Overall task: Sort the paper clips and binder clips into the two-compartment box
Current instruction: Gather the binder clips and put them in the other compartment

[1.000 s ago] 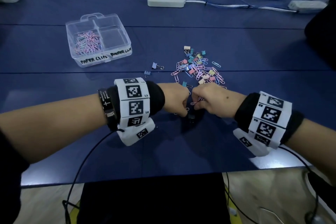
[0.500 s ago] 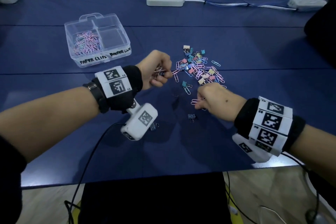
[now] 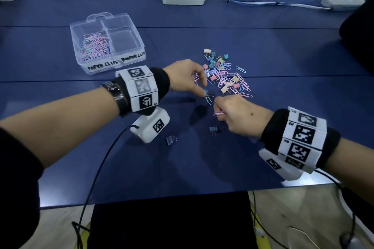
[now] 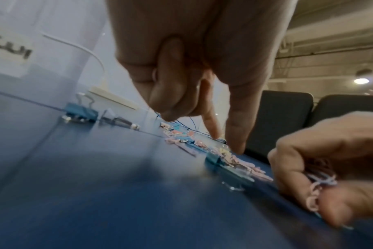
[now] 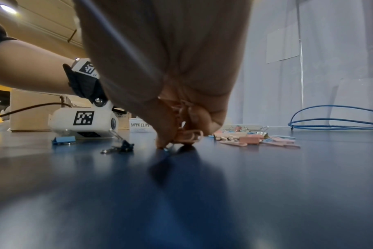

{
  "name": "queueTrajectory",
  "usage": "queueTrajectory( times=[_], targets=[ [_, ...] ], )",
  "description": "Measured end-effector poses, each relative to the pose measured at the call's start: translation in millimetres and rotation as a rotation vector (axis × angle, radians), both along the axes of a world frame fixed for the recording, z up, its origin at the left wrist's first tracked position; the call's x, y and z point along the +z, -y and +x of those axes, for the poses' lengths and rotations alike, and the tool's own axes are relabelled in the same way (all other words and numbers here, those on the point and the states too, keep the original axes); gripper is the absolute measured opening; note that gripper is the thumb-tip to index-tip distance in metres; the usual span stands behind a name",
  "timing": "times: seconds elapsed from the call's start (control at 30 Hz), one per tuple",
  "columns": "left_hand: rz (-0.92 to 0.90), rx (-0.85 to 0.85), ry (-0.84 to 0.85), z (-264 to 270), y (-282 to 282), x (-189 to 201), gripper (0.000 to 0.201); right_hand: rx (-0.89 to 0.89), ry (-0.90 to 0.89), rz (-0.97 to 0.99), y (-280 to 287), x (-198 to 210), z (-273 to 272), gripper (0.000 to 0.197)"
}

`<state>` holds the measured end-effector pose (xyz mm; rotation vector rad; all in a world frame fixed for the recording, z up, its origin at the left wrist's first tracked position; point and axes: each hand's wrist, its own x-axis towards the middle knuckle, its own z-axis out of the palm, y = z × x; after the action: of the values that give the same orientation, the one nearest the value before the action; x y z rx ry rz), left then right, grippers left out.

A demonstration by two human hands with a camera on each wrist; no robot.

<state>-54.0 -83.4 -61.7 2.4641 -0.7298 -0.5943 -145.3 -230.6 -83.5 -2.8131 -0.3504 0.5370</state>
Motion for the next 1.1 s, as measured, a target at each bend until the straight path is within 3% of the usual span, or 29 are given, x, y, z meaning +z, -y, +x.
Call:
queueTrajectory(
  times=[0.17, 0.33, 0.43, 0.5, 0.7, 0.97, 1.1],
  targets=[
    [0.179, -0.117, 0.149, 4.6, 18.7, -1.0, 0.027, -0.009, -0.025, 0.044, 2.3, 1.8, 0.5, 0.019],
    [0.209, -0.114, 0.179, 11.0, 27.0, -1.3, 0.023, -0.079, -0.011, 0.135, 5.2, 4.8, 1.5, 0.024],
    [0.135, -0.02, 0.204, 16.7, 24.4, 1.5, 0.029, -0.224, 0.048, 0.33, 13.8, 5.4, 12.0, 0.022],
    [0.099, -0.031, 0.212, 18.3, 20.6, 2.4, 0.036, -0.303, -0.003, 0.484, 17.2, 4.2, 19.1, 0.023],
    [0.135, -0.303, 0.118, 9.5, 19.2, -0.4, 0.029, -0.567, -0.273, 1.074, 18.2, 7.9, 27.6, 0.029],
    [0.288, -0.379, 0.034, 5.6, 22.4, -7.0, 0.021, -0.704, -0.479, 1.347, 24.4, 9.4, 33.3, 0.026],
    [0.356, -0.328, 0.019, 7.2, 11.8, -6.8, 0.024, -0.782, -0.553, 1.504, 22.5, 8.2, 34.6, 0.005]
  ],
)
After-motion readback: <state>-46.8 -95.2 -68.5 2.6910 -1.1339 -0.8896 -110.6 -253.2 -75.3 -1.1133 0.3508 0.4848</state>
